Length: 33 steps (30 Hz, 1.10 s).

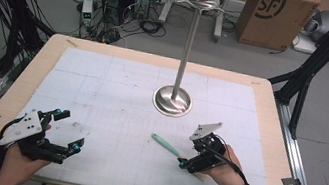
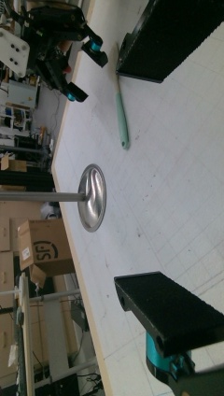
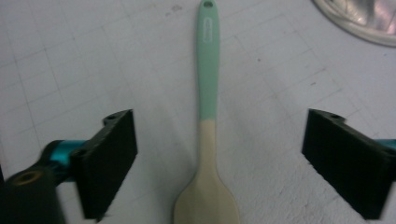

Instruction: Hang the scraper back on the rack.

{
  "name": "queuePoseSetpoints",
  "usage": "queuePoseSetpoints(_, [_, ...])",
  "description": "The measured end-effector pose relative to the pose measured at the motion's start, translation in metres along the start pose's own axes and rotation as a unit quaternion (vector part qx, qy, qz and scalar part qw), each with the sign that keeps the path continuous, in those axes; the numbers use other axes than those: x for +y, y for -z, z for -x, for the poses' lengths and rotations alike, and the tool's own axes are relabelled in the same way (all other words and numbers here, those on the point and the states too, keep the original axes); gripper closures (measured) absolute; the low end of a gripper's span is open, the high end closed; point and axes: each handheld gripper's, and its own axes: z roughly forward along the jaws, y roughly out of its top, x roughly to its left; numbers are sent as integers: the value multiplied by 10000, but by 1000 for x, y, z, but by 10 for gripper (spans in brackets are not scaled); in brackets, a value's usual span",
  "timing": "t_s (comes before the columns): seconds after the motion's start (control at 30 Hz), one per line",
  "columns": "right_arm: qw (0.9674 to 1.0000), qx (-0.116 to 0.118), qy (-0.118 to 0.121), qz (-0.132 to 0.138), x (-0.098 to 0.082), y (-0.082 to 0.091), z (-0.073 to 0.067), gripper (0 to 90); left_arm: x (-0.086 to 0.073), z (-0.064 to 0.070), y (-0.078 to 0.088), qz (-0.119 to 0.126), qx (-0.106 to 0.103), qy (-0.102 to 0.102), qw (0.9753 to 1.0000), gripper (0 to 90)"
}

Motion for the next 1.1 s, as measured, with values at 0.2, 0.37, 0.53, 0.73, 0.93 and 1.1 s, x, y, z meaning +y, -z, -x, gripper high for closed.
queuePoseSetpoints(0.2, [9993,-31,27,-381,9,-7,-1,313,1,0,3,39,32,15,10000,25])
queuePoseSetpoints(0.37, [9944,19,169,-1042,16,-18,-2,465,0,0,2,8,16,3,10000,25])
queuePoseSetpoints(0.53, [9905,81,204,-1359,18,-25,-2,561,0,0,2,14,30,3,10000,25])
queuePoseSetpoints(0.73, [9866,93,253,-1608,22,-29,-4,646,0,-1,3,21,28,3,10000,25])
queuePoseSetpoints(0.93, [9820,185,215,-1865,28,-33,-3,721,0,0,2,0,27,1,10000,25])
queuePoseSetpoints(1.1, [9823,224,100,-1856,28,-33,0,798,0,0,3,25,30,2,10000,25])
